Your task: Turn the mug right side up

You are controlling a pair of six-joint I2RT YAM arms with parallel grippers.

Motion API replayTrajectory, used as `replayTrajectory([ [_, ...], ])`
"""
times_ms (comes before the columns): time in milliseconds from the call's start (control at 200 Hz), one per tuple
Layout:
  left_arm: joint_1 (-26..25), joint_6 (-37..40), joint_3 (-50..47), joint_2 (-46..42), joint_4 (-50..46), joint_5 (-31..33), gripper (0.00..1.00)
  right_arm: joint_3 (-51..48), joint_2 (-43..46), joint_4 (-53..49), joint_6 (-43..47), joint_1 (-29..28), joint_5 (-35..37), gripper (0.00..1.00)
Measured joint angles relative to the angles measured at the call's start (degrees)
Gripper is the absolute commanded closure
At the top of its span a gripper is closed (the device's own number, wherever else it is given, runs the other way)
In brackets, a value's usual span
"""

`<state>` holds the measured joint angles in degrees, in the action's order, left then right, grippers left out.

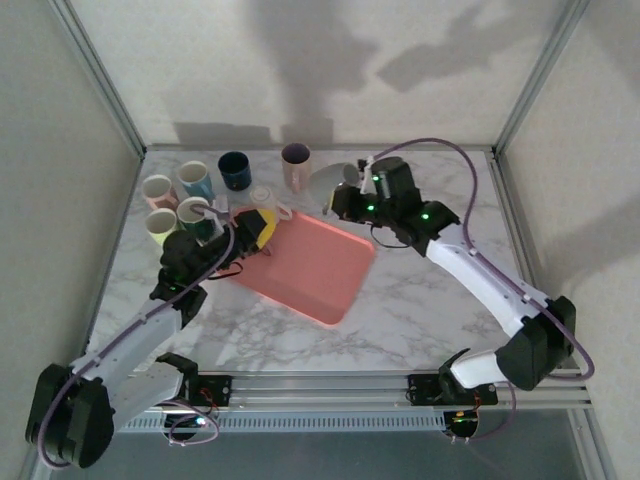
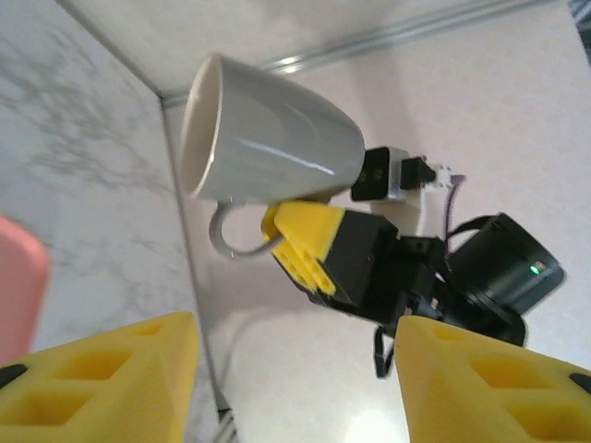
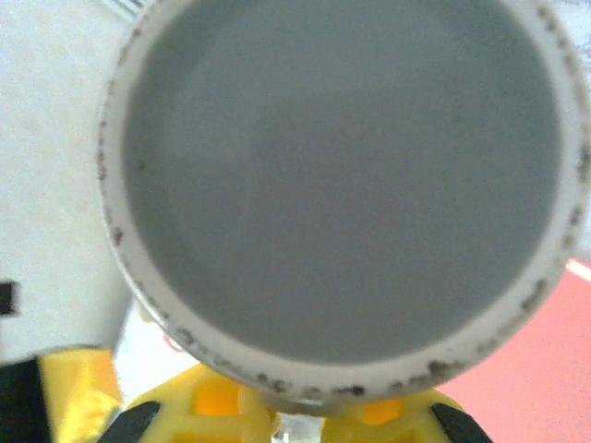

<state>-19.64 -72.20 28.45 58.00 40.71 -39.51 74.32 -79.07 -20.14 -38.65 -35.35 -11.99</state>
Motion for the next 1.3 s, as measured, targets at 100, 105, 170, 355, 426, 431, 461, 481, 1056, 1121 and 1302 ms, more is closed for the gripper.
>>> replayTrajectory([
  [100, -4.39, -2.27, 1.57, 5.33, 5.46, 1.68, 0.38, -2.4, 2.45, 5.66, -3.87, 2.78, -4.33, 1.0],
  [105, -4.55, -2.32, 1.68, 5.57, 5.64, 1.7, 0.38, -2.49, 2.54, 5.88, -4.04, 2.86, -4.48, 1.0],
  [170, -6.78, -3.56, 3.85, 9.18, 8.52, 2.69, 0.38, -3.58, 3.54, 9.6, -6.25, 3.69, -7.37, 1.0],
  [355, -10.47, -7.89, 8.33, 16.57, 18.1, 5.55, 0.38, -6.6, 5.77, 18.05, -11.87, 5.01, -13.38, 1.0],
  [426, -11.3, -9.42, 9.31, 18.47, 21.05, 6.58, 0.38, -7.26, 6.1, 20.39, -13.49, 5.27, -14.73, 1.0],
  [431, -11.37, -9.55, 9.42, 18.67, 21.29, 6.64, 0.38, -7.28, 6.1, 20.48, -13.53, 5.29, -14.8, 1.0],
  [461, -11.69, -10.08, 9.97, 19.39, 22.08, 6.99, 0.38, -7.37, 6.12, 21.11, -14.16, 5.38, -15.3, 1.0],
  [481, -11.93, -10.36, 10.45, 19.91, 22.6, 7.23, 0.38, -7.39, 6.14, 21.55, -14.53, 5.38, -15.45, 1.0],
  [1056, -14.05, -13.88, 17.55, 27.06, 27.41, 9.11, 0.61, -8.61, 6.64, 27.71, -19.47, 5.49, -20.87, 1.0],
  [1121, -14.03, -14.27, 18.8, 28.22, 27.91, 9.05, 0.68, -9.22, 6.95, 28.04, -19.67, 5.49, -21.11, 1.0],
  [1302, -14.4, -16.15, 19.96, 30.84, 30.75, 8.41, 0.99, -9.77, 7.41, 28.68, -19.65, 6.21, -20.79, 1.0],
])
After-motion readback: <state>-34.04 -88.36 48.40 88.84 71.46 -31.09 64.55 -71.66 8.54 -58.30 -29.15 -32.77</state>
